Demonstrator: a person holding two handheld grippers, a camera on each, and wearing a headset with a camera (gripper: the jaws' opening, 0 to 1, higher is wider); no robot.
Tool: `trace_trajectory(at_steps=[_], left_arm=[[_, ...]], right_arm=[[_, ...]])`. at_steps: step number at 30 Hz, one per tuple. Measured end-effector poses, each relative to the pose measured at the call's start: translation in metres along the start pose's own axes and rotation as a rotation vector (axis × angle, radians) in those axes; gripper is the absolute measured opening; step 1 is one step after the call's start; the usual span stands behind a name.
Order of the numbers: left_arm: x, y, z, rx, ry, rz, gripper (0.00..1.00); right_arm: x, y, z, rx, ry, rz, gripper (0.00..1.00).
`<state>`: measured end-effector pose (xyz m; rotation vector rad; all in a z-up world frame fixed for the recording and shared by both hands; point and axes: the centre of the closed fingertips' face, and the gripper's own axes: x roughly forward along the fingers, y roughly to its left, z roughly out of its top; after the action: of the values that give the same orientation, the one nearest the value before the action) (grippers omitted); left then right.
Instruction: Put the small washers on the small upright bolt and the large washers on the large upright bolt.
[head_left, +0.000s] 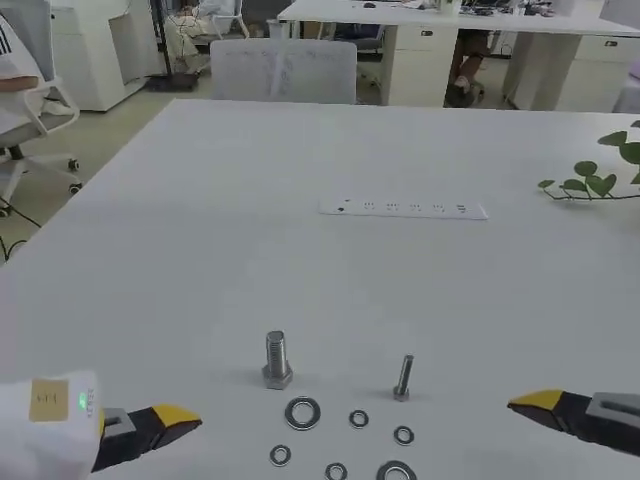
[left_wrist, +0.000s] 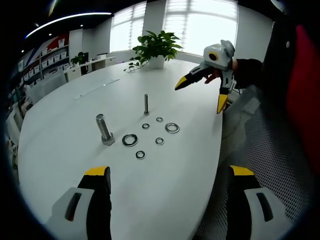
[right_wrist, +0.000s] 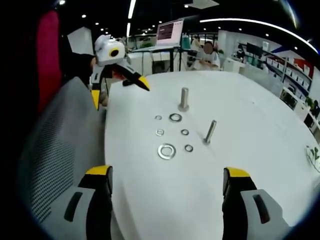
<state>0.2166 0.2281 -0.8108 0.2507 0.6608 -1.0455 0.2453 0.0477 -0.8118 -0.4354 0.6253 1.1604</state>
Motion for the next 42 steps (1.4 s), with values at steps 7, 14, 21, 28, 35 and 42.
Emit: trace_trajectory(at_steps=[7,14,21,28,35,42], left_arm=[[0.001,0.000,0.004,0.000,-0.007,0.012,0.97],[0.002,-0.002,0.010,0.024,-0.020,0.005,0.97],[-0.002,-0.006,0.009,0.024,-0.036,0.024,0.97],[-0.008,-0.008,0.013,0.027,-0.050,0.048,0.97],[-0.009,-0.010,0.014,0.036,-0.051,0.052,0.97],[-0.009,-0.010,0.015,0.044,-0.056,0.052,0.97]], right_arm=[[-0.001,-0.003,-0.001,-0.001,-0.012,-0.009,0.92],[-0.006,0.001,-0.003,-0.003,-0.003,-0.020,0.91],[-0.007,0.004,0.003,-0.034,0.005,-0.015,0.91],[-0.011,0.004,0.007,-0.054,-0.001,-0.019,0.91],[-0.014,0.009,0.004,-0.058,0.011,-0.019,0.90],[-0.017,0.010,0.002,-0.063,0.041,-0.016,0.87]])
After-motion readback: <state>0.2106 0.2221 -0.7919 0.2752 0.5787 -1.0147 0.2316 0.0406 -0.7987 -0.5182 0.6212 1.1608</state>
